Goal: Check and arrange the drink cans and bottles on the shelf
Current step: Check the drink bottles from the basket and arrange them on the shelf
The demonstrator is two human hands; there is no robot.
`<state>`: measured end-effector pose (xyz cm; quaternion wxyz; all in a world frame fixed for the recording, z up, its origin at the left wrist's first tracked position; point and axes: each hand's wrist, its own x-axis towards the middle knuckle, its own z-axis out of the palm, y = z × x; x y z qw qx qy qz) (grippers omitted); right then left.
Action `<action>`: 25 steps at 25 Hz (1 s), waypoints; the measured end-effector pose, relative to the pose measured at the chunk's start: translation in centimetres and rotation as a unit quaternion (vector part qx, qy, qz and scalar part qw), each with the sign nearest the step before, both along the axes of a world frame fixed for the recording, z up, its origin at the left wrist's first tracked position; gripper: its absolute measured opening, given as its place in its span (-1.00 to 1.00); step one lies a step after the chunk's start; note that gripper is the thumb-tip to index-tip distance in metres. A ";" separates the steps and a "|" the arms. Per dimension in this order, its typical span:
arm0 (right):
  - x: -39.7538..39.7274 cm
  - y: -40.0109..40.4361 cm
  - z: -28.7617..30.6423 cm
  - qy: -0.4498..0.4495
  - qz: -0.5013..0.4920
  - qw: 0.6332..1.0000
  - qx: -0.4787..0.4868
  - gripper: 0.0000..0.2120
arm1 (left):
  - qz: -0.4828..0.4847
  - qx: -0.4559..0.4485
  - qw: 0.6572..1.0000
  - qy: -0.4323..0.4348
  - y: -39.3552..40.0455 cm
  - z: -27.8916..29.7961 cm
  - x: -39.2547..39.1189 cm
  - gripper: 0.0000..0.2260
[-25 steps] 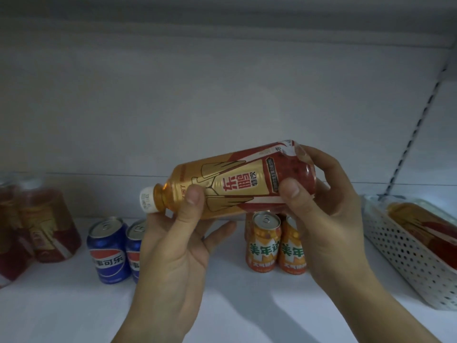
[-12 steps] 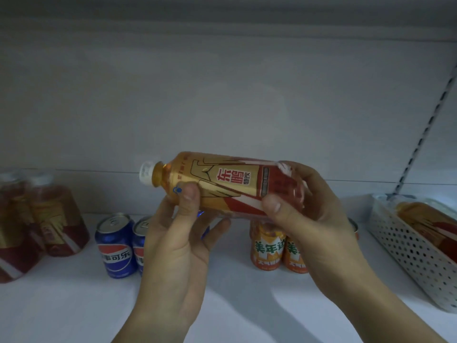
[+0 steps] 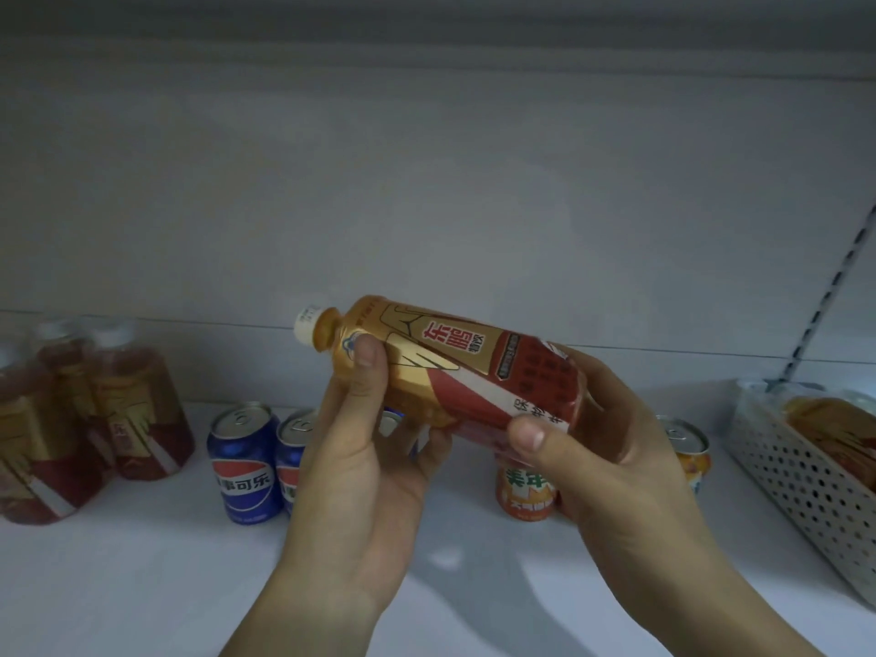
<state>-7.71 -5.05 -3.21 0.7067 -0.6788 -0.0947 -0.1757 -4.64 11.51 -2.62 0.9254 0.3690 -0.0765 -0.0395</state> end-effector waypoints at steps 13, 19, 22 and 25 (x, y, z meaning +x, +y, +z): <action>0.2 -1.5 0.1 0.001 -0.010 1.000 0.023 -0.16 | 0.005 0.054 0.997 -0.061 -1.0 0.3 0.2 -0.62; 0.0 -3.3 0.5 -0.004 0.006 1.000 0.029 -0.09 | 0.019 0.073 0.995 -0.071 -0.6 0.6 0.2 -0.57; 0.0 -3.7 0.1 -0.035 0.002 0.999 0.014 -0.14 | 0.012 0.057 0.997 -0.045 -1.1 0.4 0.1 -0.54; -0.4 -4.0 0.2 -0.074 -0.008 0.997 0.007 -0.16 | -0.006 0.045 0.999 -0.010 -1.4 0.0 0.3 -0.56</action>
